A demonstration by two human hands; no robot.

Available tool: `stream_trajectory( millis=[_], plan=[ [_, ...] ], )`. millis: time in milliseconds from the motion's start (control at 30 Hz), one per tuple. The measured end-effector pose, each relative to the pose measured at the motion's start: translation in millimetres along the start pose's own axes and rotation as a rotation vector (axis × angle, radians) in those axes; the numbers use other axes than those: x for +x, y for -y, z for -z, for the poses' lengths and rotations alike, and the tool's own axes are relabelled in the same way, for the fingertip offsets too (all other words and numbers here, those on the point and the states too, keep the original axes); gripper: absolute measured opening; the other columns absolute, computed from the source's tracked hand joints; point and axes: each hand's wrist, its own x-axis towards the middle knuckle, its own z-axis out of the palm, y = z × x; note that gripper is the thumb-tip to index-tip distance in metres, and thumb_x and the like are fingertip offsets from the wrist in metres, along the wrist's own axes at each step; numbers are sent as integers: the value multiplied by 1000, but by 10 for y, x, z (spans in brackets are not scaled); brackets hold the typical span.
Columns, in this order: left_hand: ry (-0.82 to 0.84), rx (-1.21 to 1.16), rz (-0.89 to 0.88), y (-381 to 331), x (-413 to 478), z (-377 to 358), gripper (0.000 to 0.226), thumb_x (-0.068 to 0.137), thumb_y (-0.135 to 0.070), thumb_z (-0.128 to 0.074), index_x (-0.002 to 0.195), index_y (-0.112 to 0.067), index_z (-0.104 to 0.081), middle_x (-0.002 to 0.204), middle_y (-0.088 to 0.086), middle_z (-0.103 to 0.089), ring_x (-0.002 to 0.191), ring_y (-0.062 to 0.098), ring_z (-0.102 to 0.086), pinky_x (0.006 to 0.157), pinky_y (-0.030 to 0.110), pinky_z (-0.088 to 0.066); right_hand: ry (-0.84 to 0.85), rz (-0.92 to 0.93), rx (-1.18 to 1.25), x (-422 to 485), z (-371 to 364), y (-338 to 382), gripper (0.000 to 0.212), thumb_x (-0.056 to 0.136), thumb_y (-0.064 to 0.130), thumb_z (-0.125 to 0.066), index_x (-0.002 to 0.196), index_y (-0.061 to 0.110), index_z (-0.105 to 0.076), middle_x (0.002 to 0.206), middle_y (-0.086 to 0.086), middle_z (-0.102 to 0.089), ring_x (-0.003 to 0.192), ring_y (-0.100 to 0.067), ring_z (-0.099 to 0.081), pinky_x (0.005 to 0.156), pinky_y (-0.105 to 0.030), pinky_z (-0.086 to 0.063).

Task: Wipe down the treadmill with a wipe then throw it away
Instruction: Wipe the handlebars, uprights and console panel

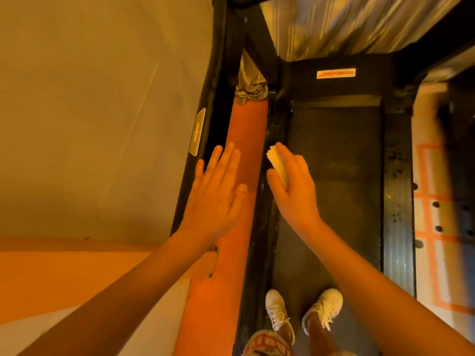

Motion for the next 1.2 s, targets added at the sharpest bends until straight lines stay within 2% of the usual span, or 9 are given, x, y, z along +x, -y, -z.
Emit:
stream_trajectory(
  millis=[67,167,300,500,633,733,900,1033,1200],
  plan=[
    [-24,39,-22,-139,163,72,64,107,-40,-30,164,-21,-7,172,1,-5,158,15,6,127,45,3,-19,29,-70,125,292,77,52,106,28,-53,156,23,-39,126,9,-44,104,8,-42,77,-8,-40],
    [-66,73,-46,-340,381,178,64,107,-40,-30,164,-21,-12,172,2,-5,158,17,6,127,50,0,-41,107,-188,310,704,200,52,105,26,-54,155,21,-40,131,-2,-50,101,4,-44,74,-21,-45],
    [-137,83,-87,-591,638,341,62,107,-40,-31,164,-19,-17,172,4,-8,159,20,1,127,55,-6,-61,186,-273,555,1132,393,54,105,26,-56,156,22,-39,135,-5,-49,99,-4,-49,70,-18,-46],
    [-260,115,-124,-843,991,547,62,106,-39,-31,162,-21,-15,171,6,-14,158,25,-7,125,55,-7,-129,238,-299,809,1503,609,56,104,26,-57,157,24,-38,138,-3,-48,107,5,-40,73,-8,-40],
    [-300,133,-148,-930,1256,663,61,106,-40,-29,161,-18,-16,169,9,-19,157,27,-13,124,57,-10,-166,260,-292,1023,1655,731,55,104,24,-58,156,23,-39,140,-4,-48,107,6,-40,75,-12,-43],
    [-321,150,-148,-922,1467,713,61,105,-40,-29,161,-16,-22,169,10,-21,157,28,-15,123,59,-12,-173,270,-307,1199,1733,787,55,104,24,-57,156,22,-39,140,-6,-49,109,-4,-49,77,-20,-47],
    [-349,181,-155,-755,1832,760,60,105,-39,-30,160,-16,-23,168,10,-22,156,28,-18,123,57,-12,-165,282,-330,1584,1738,834,57,104,23,-57,157,23,-37,139,-1,-47,107,2,-43,73,-12,-44],
    [-373,208,-159,-551,2156,879,60,104,-38,-31,159,-13,-27,167,12,-27,155,29,-22,121,58,-15,-160,300,-325,1965,1660,934,56,104,24,-57,156,24,-37,139,1,-46,108,-5,-49,76,-24,-53],
    [-371,225,-152,-314,2568,1067,60,104,-37,-33,158,-10,-33,166,13,-28,155,29,-23,121,58,-14,-181,285,-306,2427,1516,1053,56,104,22,-58,156,26,-37,140,3,-46,108,9,-37,68,-7,-41]
  ],
)
